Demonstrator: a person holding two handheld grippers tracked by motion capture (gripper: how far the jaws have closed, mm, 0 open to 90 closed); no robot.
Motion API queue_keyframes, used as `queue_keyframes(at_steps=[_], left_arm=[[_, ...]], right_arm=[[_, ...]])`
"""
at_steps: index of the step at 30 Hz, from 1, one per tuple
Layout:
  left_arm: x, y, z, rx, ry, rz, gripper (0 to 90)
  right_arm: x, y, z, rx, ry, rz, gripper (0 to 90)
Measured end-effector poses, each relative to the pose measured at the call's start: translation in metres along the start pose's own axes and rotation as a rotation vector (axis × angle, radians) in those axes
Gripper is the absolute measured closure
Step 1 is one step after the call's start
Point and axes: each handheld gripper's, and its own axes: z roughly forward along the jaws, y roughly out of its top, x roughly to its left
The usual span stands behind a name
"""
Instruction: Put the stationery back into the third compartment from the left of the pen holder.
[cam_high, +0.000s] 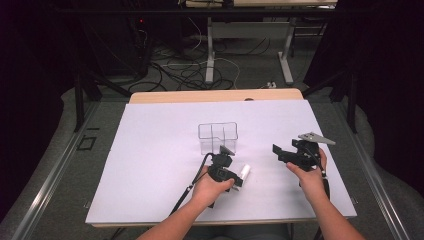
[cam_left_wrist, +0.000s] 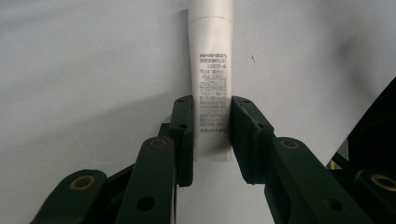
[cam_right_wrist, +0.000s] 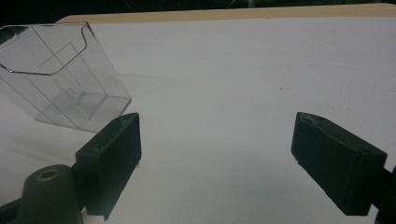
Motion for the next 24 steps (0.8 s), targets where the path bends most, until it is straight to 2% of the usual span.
queue_keyframes(at_steps=[6,12,15,16,17,19,21,23,24], left_arm=[[0.002,-0.001,-0.005,-0.04,-0.01,0.015,71.2],[0.001,-0.003,-0.009,-0.104,-0.012,0.021,71.2],[0.002,-0.004,-0.012,-0.134,-0.011,0.04,71.2],[0.0,-0.005,-0.013,-0.142,-0.013,0.028,71.3],[0.001,-0.005,-0.014,-0.149,-0.014,0.046,71.3],[0.001,-0.006,-0.016,-0.165,-0.012,0.052,71.2],[0.0,-0.007,-0.017,-0.185,-0.022,0.041,71.3],[0.001,-0.007,-0.019,-0.194,-0.023,0.068,71.2],[0.0,-0.007,-0.02,-0.201,-0.028,0.065,71.3]], right_arm=[[-0.001,0.0,0.0,0.002,0.004,-0.008,15.3],[0.003,-0.001,0.002,0.009,0.028,0.013,15.7],[0.005,-0.001,0.002,0.011,0.045,0.013,15.7],[0.008,-0.001,0.002,0.018,0.052,0.028,15.7],[0.008,-0.002,0.002,0.017,0.056,0.013,15.7],[0.011,-0.002,0.003,0.02,0.07,0.01,16.4],[0.013,-0.002,0.003,0.024,0.078,0.005,17.8],[0.015,-0.002,0.004,0.025,0.082,-0.003,18.5],[0.016,-0.003,0.004,0.027,0.09,0.0,18.7]])
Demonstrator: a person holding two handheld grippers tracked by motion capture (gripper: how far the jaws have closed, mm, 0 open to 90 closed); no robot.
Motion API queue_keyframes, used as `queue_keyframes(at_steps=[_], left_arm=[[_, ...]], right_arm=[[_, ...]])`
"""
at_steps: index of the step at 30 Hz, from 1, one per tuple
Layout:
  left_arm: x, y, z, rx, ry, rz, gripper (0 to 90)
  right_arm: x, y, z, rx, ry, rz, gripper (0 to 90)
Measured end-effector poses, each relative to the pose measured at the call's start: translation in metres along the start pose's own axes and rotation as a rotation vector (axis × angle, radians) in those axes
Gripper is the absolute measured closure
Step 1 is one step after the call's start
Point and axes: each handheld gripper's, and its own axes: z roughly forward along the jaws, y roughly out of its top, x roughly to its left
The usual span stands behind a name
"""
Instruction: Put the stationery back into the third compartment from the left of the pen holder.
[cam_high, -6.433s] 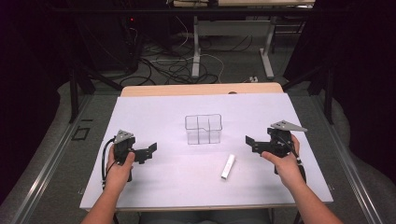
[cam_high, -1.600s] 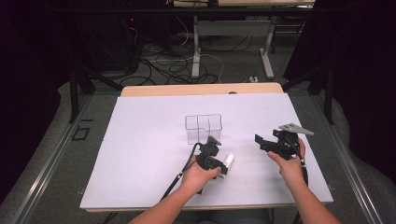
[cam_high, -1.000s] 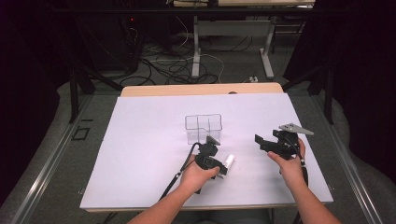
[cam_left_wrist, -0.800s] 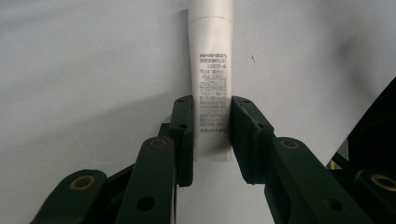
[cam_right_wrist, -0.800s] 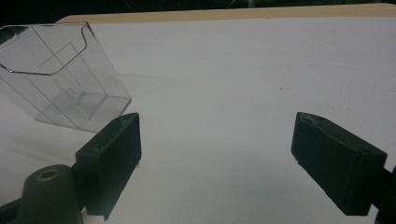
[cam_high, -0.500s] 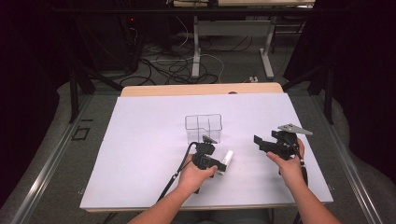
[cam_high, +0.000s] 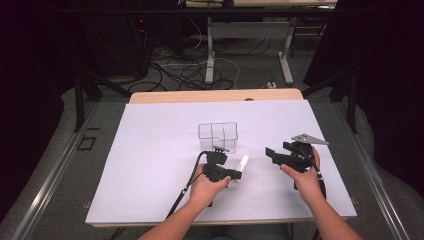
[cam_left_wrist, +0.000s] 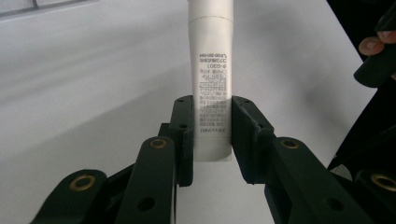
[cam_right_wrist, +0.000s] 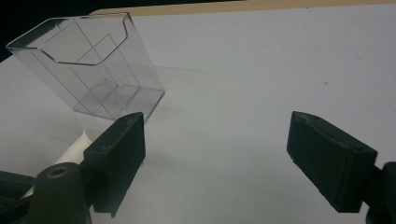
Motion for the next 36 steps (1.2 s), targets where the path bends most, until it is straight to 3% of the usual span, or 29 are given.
queue_keyframes(at_steps=[6,8,10,13,14,18,20,22,26,35,36], left_arm=[[-0.001,0.0,-0.002,-0.023,-0.001,-0.012,71.2],[0.0,0.0,-0.002,-0.029,0.006,0.006,71.2],[0.0,-0.001,-0.003,-0.04,0.007,-0.005,71.3],[0.0,-0.003,-0.003,-0.064,0.005,0.0,71.2],[0.0,-0.004,-0.004,-0.078,0.001,-0.006,71.2],[0.0,-0.005,-0.004,-0.101,0.0,-0.002,71.2],[0.001,-0.006,-0.005,-0.118,0.001,0.018,71.2],[0.0,-0.006,-0.005,-0.124,-0.006,0.019,71.2],[-0.002,-0.007,-0.006,-0.142,-0.004,0.016,71.2],[-0.005,-0.008,-0.004,-0.146,-0.019,0.044,71.2],[-0.006,-0.009,-0.003,-0.149,-0.019,0.037,71.2]], right_arm=[[0.005,0.0,0.001,0.008,0.039,0.021,19.3],[0.008,0.0,0.001,0.02,0.051,0.048,20.8],[0.011,0.0,0.0,0.036,0.076,0.065,22.2],[0.016,0.0,0.0,0.052,0.107,0.12,23.2],[0.018,0.0,0.0,0.063,0.15,0.178,23.6],[0.022,0.0,0.001,0.1,0.232,0.309,25.3],[0.023,-0.001,0.002,0.096,0.239,0.327,25.3],[0.027,-0.002,0.002,0.118,0.279,0.388,26.7],[0.031,-0.003,0.004,0.151,0.313,0.413,29.5],[0.03,-0.005,0.007,0.176,0.295,0.458,32.0],[0.029,-0.006,0.008,0.172,0.287,0.482,32.2]])
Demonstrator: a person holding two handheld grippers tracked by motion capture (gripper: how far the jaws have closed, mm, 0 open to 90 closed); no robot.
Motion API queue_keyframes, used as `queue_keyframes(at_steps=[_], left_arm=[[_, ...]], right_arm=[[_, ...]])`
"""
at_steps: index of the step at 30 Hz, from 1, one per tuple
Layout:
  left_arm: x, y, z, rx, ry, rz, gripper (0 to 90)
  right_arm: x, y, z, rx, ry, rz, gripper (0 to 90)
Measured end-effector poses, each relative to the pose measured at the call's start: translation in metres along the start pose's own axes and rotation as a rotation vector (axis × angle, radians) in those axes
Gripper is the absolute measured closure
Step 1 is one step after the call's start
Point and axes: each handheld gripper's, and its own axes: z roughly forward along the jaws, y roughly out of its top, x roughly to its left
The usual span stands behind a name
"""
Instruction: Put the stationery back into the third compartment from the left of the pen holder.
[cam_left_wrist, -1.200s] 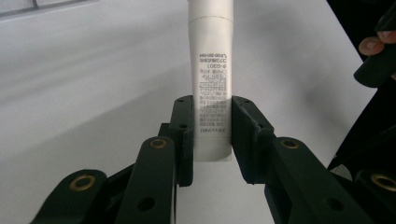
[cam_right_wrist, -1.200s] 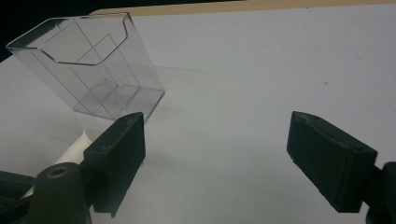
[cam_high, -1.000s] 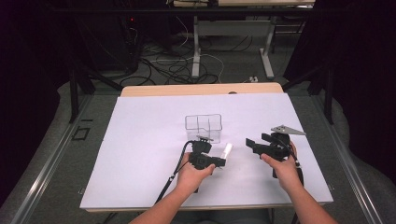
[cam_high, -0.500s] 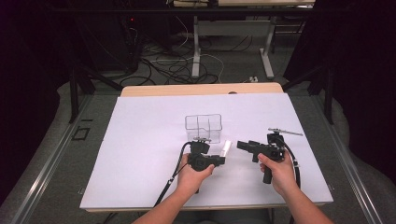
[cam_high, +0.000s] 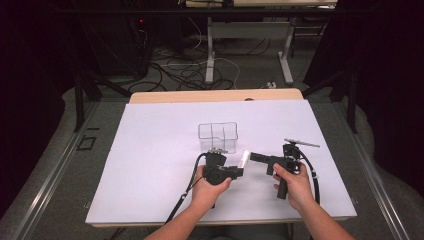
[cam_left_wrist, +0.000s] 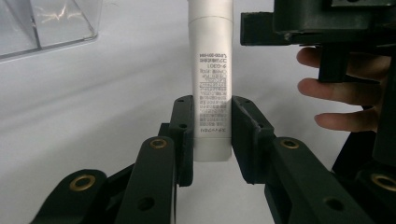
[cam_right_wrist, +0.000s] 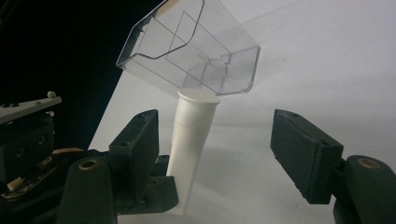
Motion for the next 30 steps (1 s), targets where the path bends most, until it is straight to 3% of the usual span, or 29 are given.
queue_keyframes(at_steps=[7,10,15,17,30], left_arm=[[-0.007,-0.001,0.005,0.002,-0.012,0.006,71.2],[-0.01,-0.001,0.007,0.008,-0.025,0.031,71.2],[-0.016,-0.001,0.01,0.012,-0.035,0.036,71.2],[-0.017,-0.001,0.011,0.018,-0.044,0.053,71.2],[-0.023,-0.002,0.013,0.016,-0.054,0.055,71.2]], right_arm=[[-0.001,-0.001,0.003,0.014,0.024,0.032,33.7],[0.0,-0.003,0.005,0.017,0.016,0.043,35.0],[-0.003,-0.005,0.007,0.026,0.01,0.089,41.1],[-0.003,-0.005,0.007,0.036,0.014,0.095,41.8],[-0.008,-0.005,0.009,0.073,0.031,0.158,57.6]])
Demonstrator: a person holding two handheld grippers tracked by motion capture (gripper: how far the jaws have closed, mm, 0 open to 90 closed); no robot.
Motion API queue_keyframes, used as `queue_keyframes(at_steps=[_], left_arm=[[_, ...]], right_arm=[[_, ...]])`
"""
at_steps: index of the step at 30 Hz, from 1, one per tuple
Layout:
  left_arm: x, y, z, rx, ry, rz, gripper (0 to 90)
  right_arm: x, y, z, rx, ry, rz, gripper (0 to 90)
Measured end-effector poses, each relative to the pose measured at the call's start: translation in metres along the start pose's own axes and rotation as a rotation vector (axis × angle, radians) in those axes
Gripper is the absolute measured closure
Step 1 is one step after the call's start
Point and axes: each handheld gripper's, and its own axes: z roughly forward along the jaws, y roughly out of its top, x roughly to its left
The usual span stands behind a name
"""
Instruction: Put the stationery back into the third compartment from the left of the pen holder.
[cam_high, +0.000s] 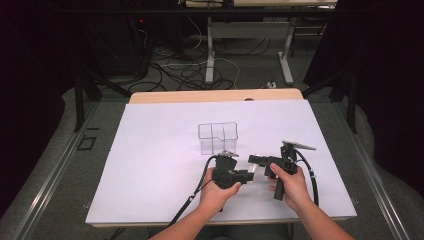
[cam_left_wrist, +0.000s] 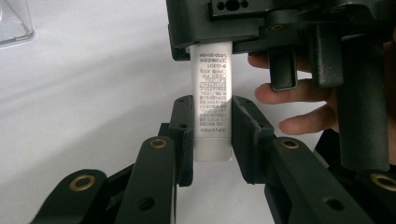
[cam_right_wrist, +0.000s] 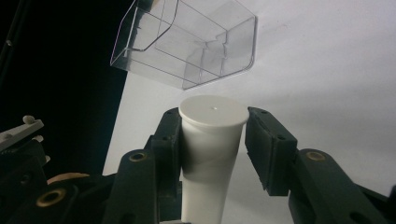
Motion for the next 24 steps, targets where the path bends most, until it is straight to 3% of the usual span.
queue_keyframes(at_steps=[4,8,21,24], left_arm=[[-0.0002,0.0002,0.0002,0.011,-0.007,0.003,71.2],[-0.0009,0.0003,0.0004,0.012,-0.002,0.002,71.2],[0.0002,0.0006,0.0002,0.017,-0.014,-0.016,70.6],[0.0017,0.0009,-0.0003,0.015,-0.02,-0.027,67.3]], right_arm=[[-0.0009,0.0006,0.0003,-0.012,0.004,0.039,63.5],[-0.0016,0.0021,-0.0023,0.022,0.021,0.079,65.6],[-0.0027,0.0023,-0.0013,0.012,0.027,0.08,66.0],[-0.0032,0.0028,-0.0023,0.01,0.027,0.062,66.1]])
